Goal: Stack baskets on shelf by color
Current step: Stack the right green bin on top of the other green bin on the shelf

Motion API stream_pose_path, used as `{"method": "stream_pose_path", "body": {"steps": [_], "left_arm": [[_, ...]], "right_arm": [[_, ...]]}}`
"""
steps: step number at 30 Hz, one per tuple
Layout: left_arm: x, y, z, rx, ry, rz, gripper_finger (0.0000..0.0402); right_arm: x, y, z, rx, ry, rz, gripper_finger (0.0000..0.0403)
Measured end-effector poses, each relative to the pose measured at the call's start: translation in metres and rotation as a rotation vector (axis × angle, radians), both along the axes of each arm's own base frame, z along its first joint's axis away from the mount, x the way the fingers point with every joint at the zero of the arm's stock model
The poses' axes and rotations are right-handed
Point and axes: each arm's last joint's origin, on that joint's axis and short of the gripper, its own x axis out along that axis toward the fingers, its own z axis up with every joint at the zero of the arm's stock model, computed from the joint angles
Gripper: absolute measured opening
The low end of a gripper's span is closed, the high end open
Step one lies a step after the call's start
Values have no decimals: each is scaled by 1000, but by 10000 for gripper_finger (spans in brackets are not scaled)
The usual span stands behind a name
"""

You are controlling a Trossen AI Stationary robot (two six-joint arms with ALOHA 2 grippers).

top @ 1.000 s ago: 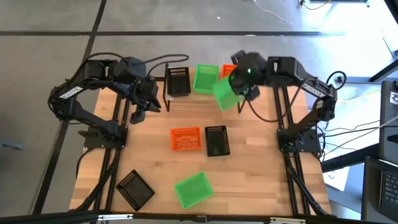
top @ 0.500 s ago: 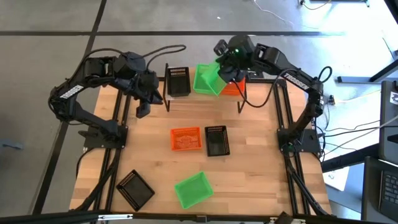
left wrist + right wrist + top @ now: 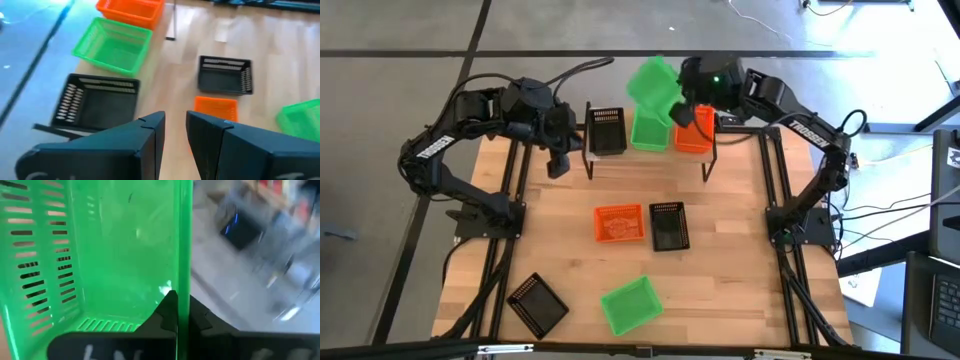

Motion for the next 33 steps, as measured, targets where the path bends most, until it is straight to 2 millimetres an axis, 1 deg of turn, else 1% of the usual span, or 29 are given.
{"method": "stream_pose_path", "body": {"steps": [5, 11, 15, 18, 22, 28, 33], "left_arm": [[-1, 3, 1, 98, 29, 38, 70], [2, 5, 5, 262, 43, -13, 70], [4, 5, 8, 339, 40, -66, 70], [4, 6, 8, 364, 45, -84, 70], [4, 6, 8, 387, 58, -107, 70], [4, 5, 8, 394, 71, -120, 70], [3, 5, 7, 398, 82, -126, 70]], "right_arm": [[-2, 3, -2, 294, -299, -225, 0], [-7, 5, -11, 546, -466, -442, 0], [-6, 5, -17, 671, -540, -555, 0], [1, 3, -25, 738, -565, -596, 0], [19, -2, -42, 810, -533, -614, 0], [40, -10, -70, 843, -438, -648, 0], [50, -20, -90, 856, -365, -695, 0]]}}
